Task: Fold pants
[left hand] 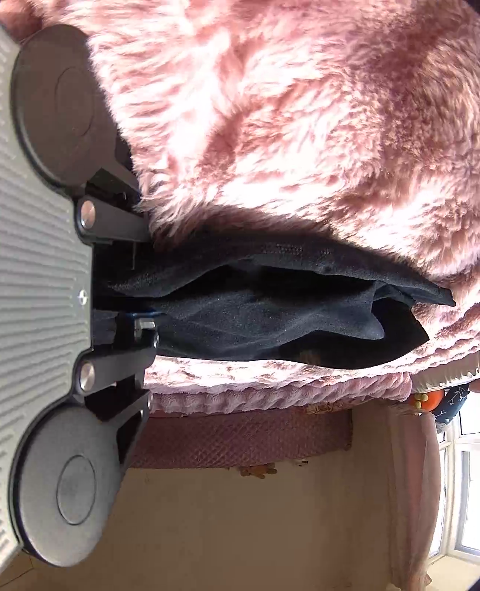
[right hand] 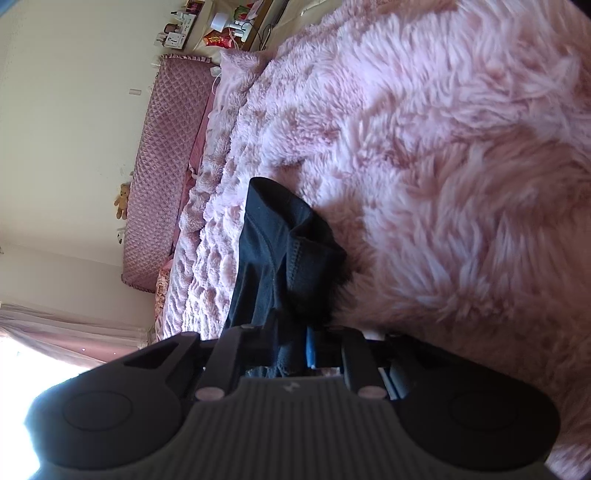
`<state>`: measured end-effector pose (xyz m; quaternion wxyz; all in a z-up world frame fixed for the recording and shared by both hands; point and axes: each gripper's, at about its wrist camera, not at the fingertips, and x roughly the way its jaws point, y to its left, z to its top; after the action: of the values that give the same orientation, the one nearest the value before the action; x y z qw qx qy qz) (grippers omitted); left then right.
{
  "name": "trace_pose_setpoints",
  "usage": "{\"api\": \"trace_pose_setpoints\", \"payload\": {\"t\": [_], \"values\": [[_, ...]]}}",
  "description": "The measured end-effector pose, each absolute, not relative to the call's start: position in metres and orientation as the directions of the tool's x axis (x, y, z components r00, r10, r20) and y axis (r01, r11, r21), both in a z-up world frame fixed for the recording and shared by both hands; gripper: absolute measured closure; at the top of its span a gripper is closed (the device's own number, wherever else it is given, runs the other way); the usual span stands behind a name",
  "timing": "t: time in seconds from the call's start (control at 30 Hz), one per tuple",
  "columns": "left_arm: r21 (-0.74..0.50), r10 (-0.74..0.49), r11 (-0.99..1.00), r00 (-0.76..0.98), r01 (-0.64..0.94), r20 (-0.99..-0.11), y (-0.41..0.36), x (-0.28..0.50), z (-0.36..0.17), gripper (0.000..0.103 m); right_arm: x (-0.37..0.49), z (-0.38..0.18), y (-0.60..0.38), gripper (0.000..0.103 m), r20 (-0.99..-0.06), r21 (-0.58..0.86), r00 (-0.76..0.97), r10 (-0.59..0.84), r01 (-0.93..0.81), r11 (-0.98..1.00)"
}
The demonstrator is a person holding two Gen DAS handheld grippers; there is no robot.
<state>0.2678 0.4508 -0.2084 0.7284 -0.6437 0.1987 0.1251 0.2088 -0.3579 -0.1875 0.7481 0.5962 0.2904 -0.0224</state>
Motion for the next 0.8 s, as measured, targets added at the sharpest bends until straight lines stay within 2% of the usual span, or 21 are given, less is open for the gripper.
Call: {"api": "trace_pose_setpoints", "payload": {"t": [0.37,0.57,0.73,0.8], "values": [[-0.807,-0.075,0.337,0.841,-0.484,-0.536,0.432,0.208,-0.162,0.098,0.193,-0.167,-0.364,0.095,-0.416,0.905,0.851,0.321,0.351,0.241],[-0.84,-0.135,0.232,0.839,-0.49,-0.527,0.434,0.166,-0.16,0.099,0.164,-0.143,-0.383,0.095,-0.398,0.915,0.856,0.331,0.345,0.209],[-0.84,-0.151,0.229,0.834,-0.493,-0.53,0.432,0.14,-0.149,0.099,0.138,-0.116,-0.398,0.095,-0.43,0.901,0.831,0.353,0.365,0.236],[-0.816,-0.153,0.255,0.812,-0.519,-0.564,0.428,0.14,-0.152,0.099,0.123,-0.108,-0.4,0.095,-0.451,0.887,0.822,0.347,0.372,0.274]]}}
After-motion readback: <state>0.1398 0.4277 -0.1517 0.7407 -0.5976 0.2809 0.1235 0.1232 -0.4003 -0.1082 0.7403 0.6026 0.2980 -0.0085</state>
